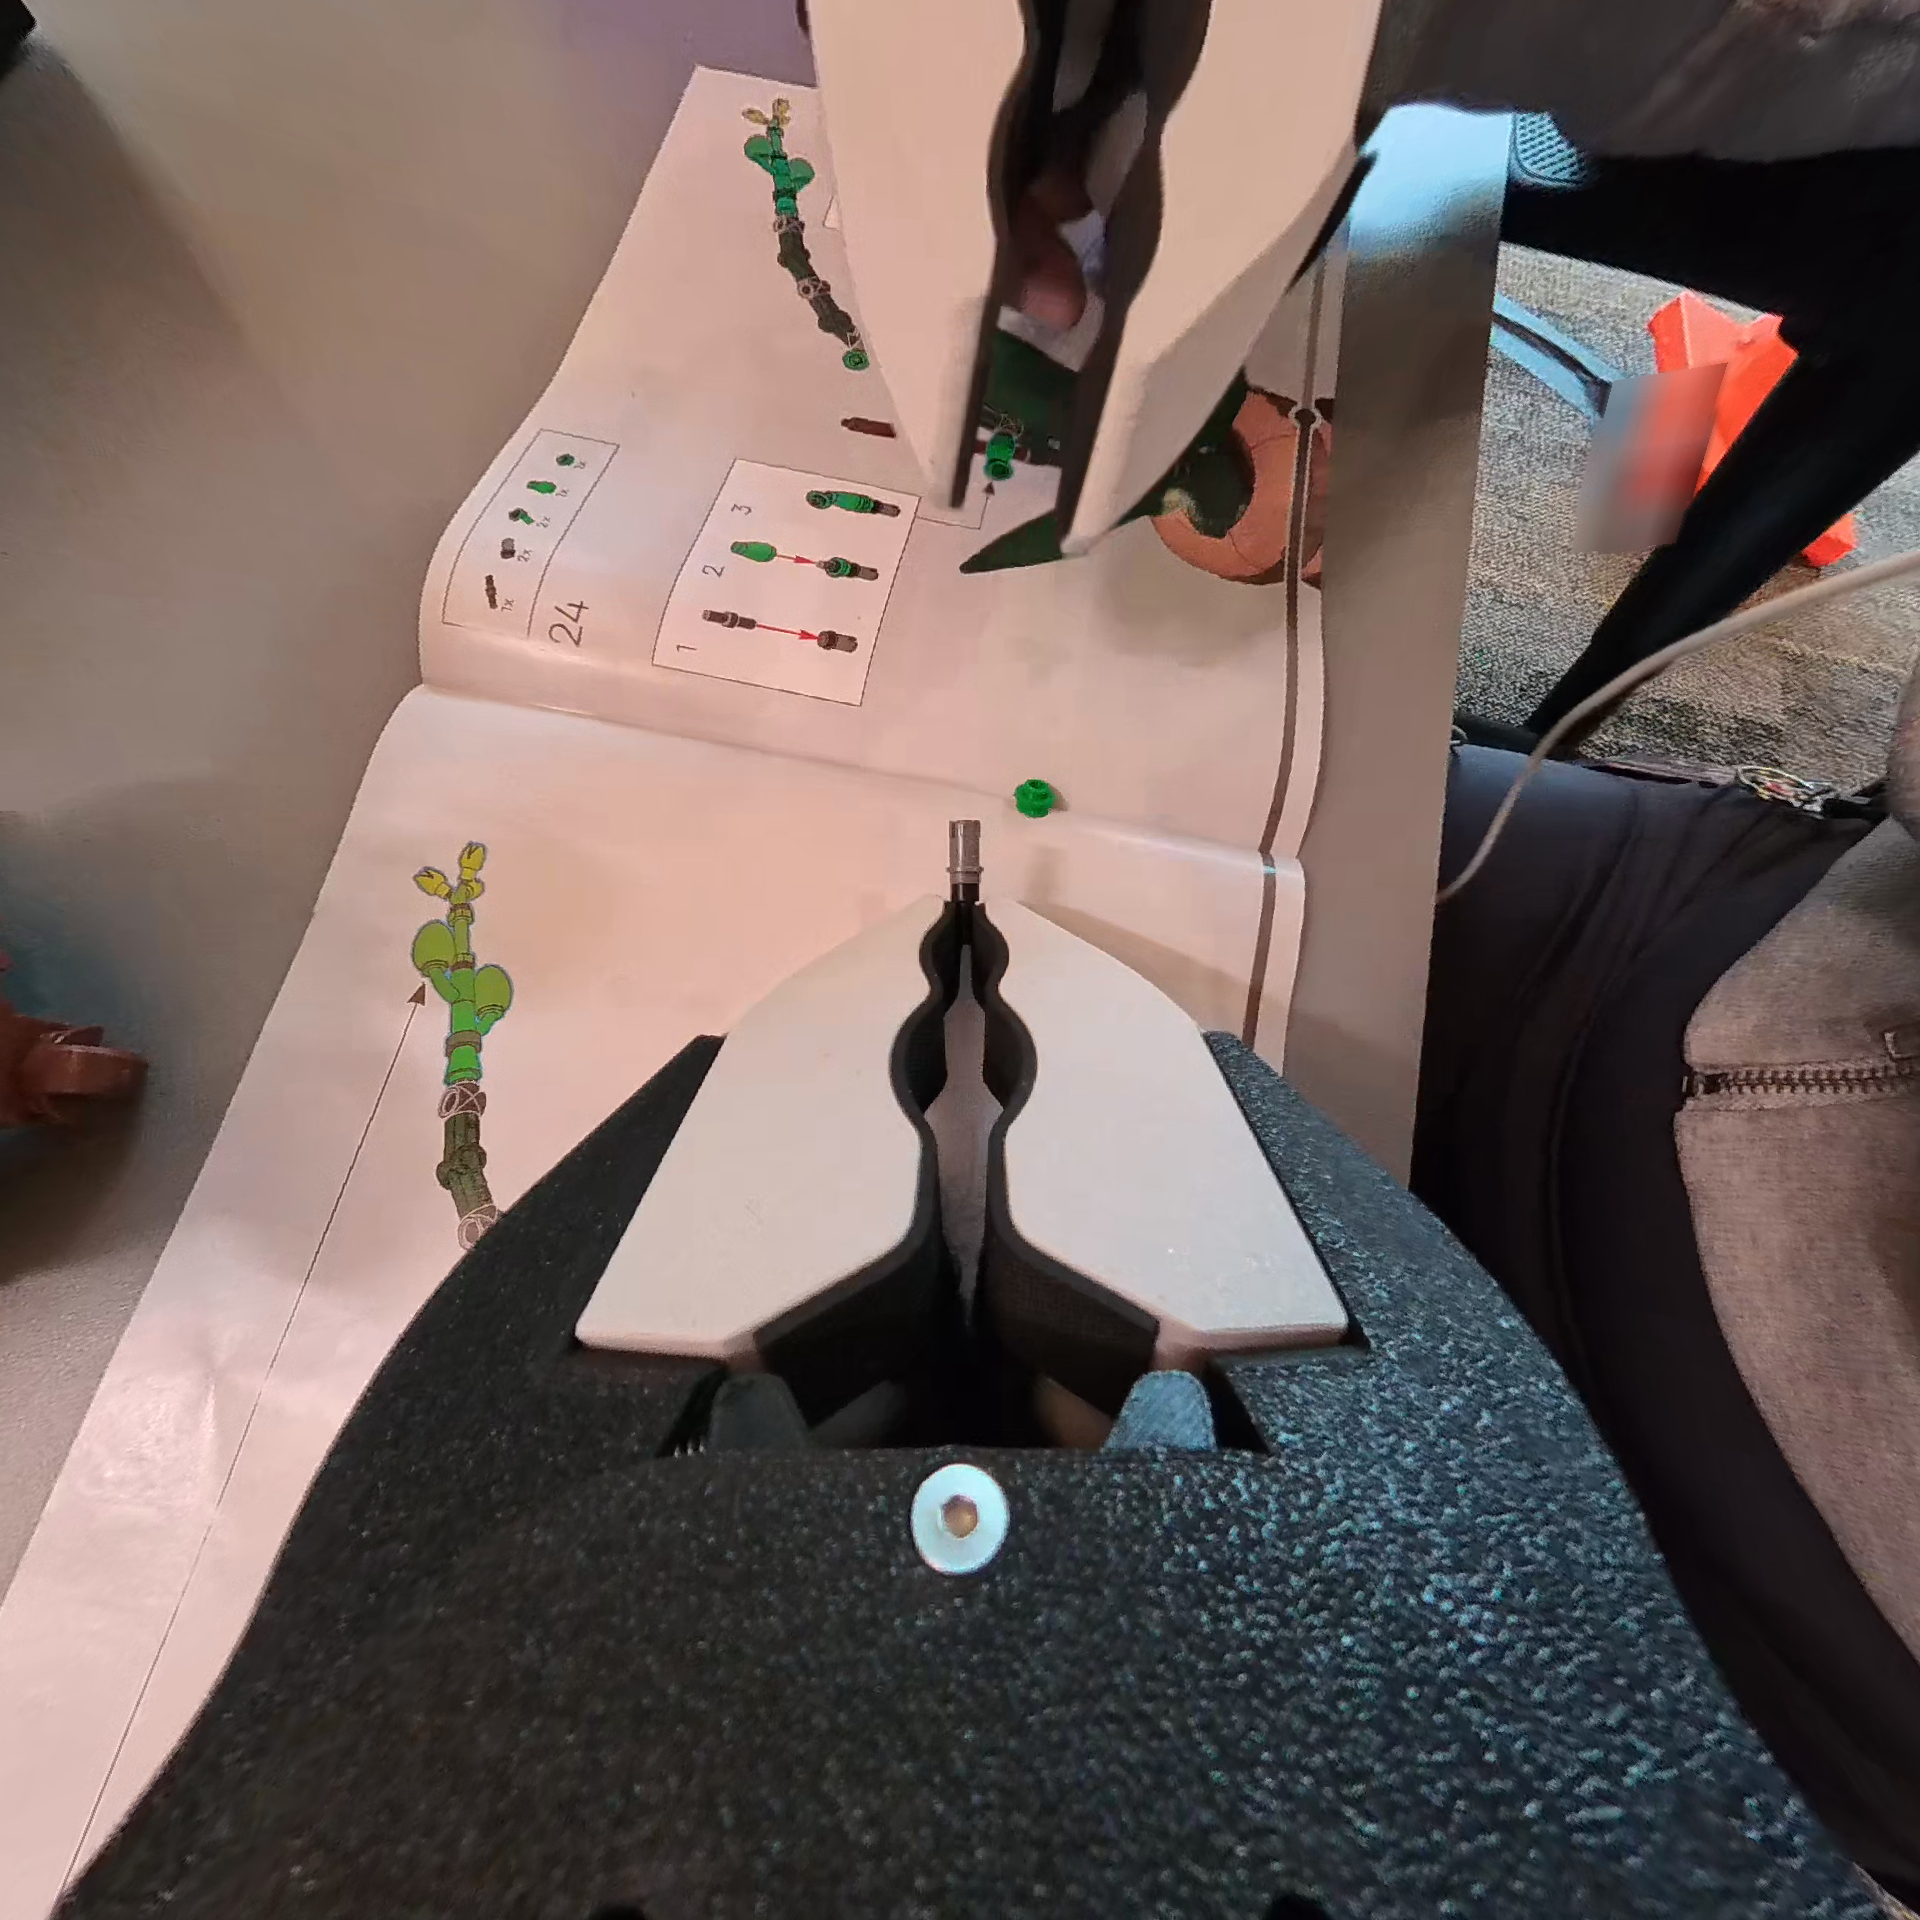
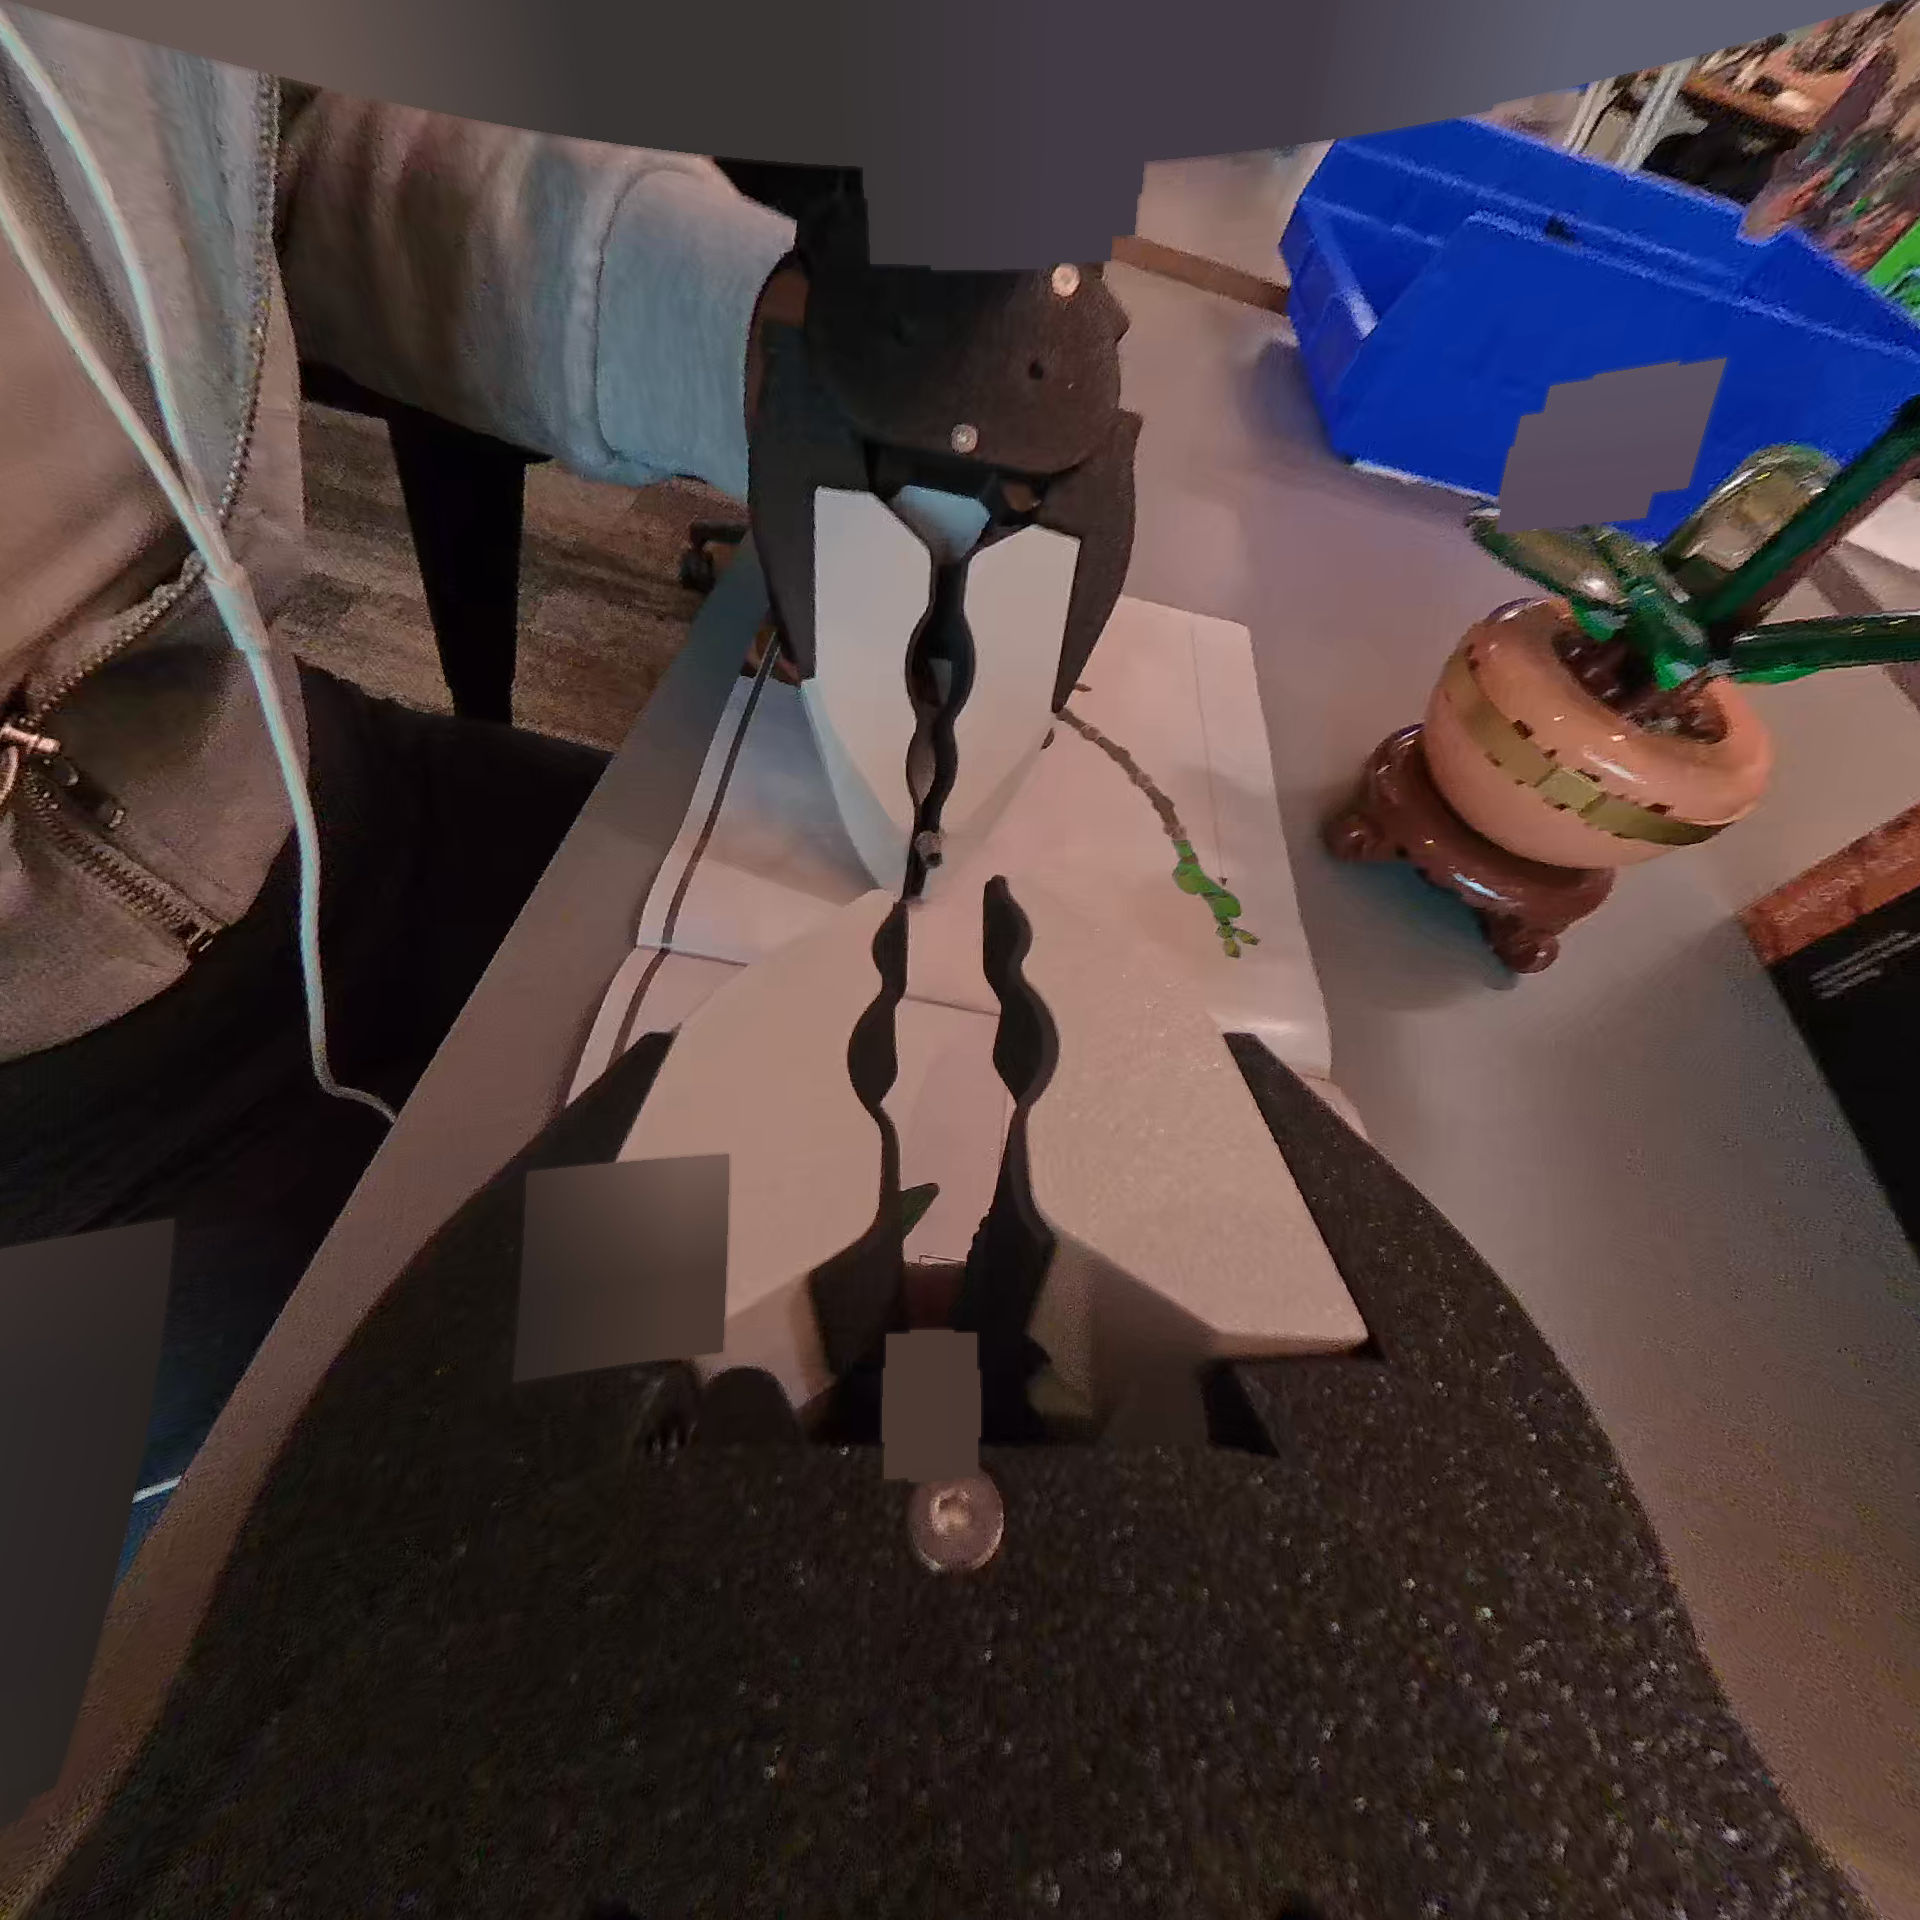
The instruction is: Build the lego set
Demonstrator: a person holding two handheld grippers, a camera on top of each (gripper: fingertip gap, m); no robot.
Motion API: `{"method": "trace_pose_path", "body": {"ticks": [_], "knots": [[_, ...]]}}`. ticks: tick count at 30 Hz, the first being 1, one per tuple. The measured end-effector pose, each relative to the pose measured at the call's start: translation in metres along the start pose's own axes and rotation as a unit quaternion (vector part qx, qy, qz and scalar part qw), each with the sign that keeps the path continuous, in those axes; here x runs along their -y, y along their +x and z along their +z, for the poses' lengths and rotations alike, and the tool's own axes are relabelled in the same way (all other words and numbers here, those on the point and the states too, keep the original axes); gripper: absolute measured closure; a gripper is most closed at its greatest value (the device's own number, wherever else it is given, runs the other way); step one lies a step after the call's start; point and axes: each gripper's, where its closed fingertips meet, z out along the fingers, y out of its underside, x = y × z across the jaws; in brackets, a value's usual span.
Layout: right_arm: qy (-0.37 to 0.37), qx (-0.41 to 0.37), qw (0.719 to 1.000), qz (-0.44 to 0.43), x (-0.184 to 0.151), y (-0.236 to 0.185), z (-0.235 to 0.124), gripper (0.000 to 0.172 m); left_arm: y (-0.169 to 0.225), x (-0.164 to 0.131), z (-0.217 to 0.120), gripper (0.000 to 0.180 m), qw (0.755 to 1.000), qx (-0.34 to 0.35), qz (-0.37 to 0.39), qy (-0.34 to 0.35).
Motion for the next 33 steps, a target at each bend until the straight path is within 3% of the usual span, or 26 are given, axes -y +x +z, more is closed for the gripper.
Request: {"method": "trace_pose_path", "body": {"ticks": [7,20,26,33], "knots": [[-0.091,0.020,0.993,-0.073,-0.017,-0.021,0.024,0.155,0.000,-0.001,0.001,0.180,1.000,-0.002,0.001,-0.003],[-0.130,0.037,0.982,-0.130,-0.013,-0.037,0.029,0.161,-0.002,-0.002,0.001,0.180,1.000,0.004,-0.003,-0.008],[-0.150,-0.063,0.975,-0.150,-0.007,-0.011,0.031,0.154,-0.003,-0.002,0.001,0.180,1.000,0.004,-0.016,-0.007],[-0.186,-0.090,0.964,-0.169,-0.011,-0.006,0.039,0.155,0.001,0.000,0.000,0.179,1.000,0.005,0.001,-0.010]]}}
